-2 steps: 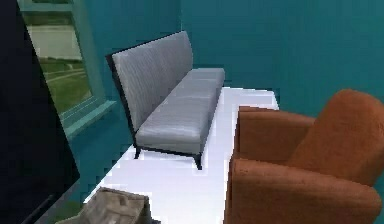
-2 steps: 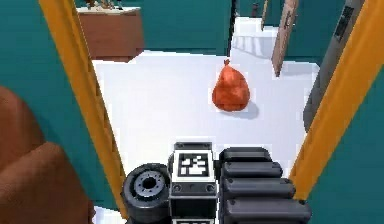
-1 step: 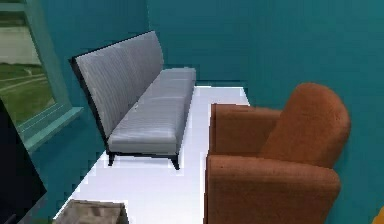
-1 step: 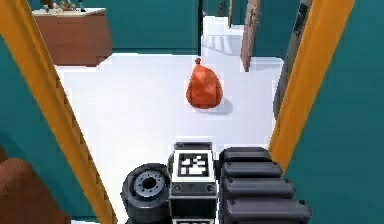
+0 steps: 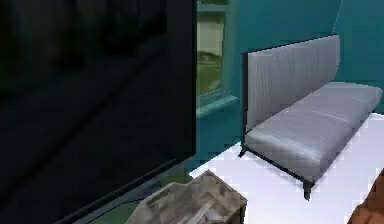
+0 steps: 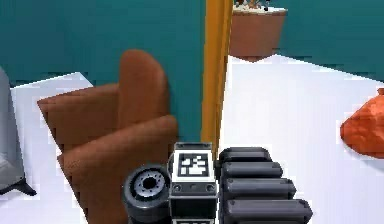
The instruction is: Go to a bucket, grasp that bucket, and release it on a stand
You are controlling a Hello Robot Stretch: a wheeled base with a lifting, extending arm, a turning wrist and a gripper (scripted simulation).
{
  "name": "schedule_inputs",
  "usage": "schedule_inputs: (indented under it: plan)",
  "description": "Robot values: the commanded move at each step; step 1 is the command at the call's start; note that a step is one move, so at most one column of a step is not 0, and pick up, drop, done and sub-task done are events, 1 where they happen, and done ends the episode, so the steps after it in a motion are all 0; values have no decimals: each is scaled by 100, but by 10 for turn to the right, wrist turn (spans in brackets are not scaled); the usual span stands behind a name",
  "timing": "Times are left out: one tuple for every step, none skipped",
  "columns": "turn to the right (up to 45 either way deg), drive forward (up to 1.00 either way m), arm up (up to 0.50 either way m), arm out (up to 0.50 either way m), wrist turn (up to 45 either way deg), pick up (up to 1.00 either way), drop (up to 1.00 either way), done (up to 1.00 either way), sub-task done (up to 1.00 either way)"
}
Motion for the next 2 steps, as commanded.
schedule_inputs:
  plan:
    - [-450, 0, 0, 0, 0, 0, 0, 0, 0]
    - [-450, 0, 0, 0, 0, 0, 0, 0, 0]
